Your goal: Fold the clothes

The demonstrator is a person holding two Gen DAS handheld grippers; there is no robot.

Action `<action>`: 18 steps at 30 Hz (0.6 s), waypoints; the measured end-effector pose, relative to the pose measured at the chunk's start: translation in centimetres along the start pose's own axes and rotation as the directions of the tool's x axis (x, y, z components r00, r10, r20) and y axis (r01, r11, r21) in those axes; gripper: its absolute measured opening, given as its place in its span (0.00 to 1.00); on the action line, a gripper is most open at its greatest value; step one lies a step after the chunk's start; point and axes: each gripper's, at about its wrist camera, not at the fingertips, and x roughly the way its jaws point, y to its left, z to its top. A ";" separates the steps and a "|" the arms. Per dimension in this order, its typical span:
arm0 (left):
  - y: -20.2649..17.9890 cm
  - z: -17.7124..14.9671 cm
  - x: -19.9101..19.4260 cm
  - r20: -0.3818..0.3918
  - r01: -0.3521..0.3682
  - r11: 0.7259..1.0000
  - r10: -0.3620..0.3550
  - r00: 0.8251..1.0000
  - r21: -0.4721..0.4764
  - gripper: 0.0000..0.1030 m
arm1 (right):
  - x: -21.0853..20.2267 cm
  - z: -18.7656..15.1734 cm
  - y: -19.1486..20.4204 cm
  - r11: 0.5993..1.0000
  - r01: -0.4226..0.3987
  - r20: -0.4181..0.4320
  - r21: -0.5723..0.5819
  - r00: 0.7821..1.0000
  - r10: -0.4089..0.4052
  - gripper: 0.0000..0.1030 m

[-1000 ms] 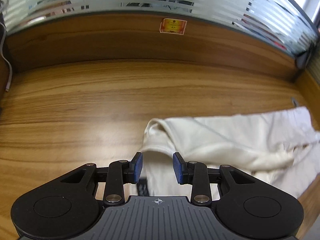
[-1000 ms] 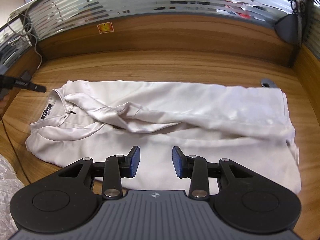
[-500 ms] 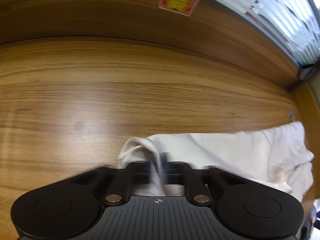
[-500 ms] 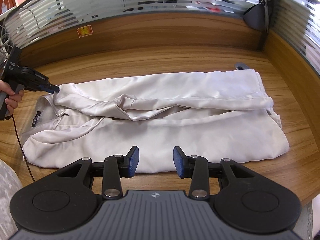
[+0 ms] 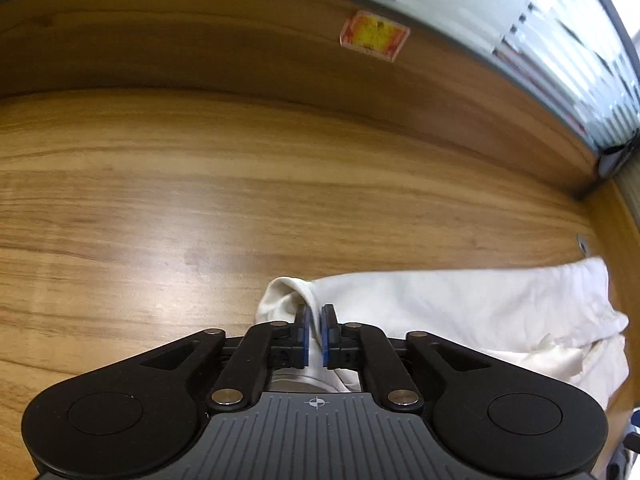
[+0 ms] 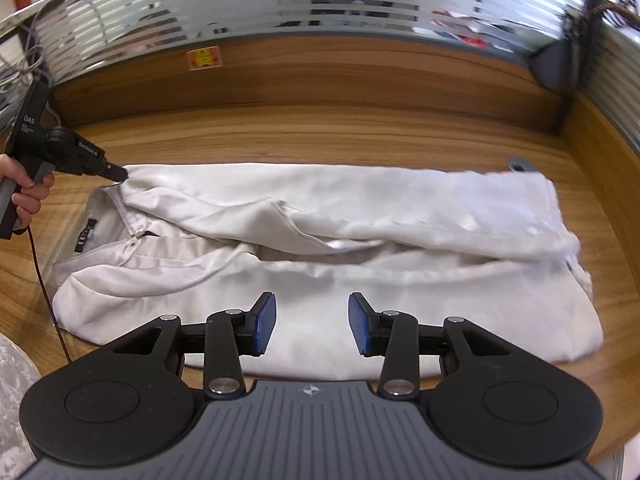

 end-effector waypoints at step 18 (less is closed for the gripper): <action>1.6 -2.5 -7.4 0.055 -0.120 0.979 0.112 0.992 0.165 0.34 | 9.8 6.8 2.1 0.985 0.102 0.045 0.140 0.993 -0.110 0.44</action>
